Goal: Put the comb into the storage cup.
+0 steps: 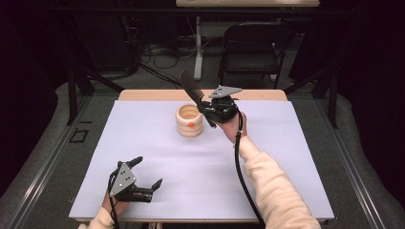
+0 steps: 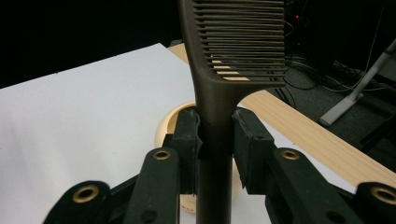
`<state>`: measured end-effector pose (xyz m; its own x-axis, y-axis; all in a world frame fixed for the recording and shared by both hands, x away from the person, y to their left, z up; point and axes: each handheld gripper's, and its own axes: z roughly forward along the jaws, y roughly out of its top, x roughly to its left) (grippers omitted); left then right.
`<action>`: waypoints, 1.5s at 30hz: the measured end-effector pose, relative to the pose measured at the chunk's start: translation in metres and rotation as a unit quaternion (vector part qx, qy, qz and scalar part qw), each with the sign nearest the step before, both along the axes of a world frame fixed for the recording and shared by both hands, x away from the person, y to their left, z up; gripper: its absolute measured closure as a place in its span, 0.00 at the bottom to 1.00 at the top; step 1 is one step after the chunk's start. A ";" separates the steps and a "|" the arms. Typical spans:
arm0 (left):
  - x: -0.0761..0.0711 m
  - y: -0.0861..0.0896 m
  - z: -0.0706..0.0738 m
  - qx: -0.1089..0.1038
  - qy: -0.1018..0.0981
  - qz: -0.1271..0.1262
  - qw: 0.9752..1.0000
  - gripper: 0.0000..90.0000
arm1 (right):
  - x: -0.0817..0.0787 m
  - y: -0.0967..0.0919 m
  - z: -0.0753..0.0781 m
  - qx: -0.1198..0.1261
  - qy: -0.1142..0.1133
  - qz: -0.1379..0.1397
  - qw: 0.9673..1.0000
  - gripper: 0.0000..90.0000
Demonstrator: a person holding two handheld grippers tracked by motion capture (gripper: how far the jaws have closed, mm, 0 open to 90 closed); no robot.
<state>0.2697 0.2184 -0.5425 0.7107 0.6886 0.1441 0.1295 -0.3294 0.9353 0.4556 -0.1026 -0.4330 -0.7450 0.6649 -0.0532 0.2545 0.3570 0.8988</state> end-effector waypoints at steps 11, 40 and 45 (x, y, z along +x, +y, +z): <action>0.000 0.000 0.000 0.000 0.000 0.000 1.000 0.00 | 0.002 0.002 0.001 0.006 -0.004 -0.003 1.000 0.80; 0.000 0.000 0.000 -0.002 0.000 0.000 1.000 0.00 | 0.009 0.013 0.011 0.013 -0.018 0.000 1.000 0.80; 0.000 0.000 0.000 -0.002 0.000 0.000 1.000 0.00 | 0.011 0.013 0.013 0.017 -0.021 -0.001 1.000 0.80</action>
<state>0.2699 0.2188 -0.5422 0.7109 0.6892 0.1404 0.1298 -0.3247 0.9369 0.4663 -0.0900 -0.4197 -0.7415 0.6682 -0.0613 0.2174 0.3256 0.9202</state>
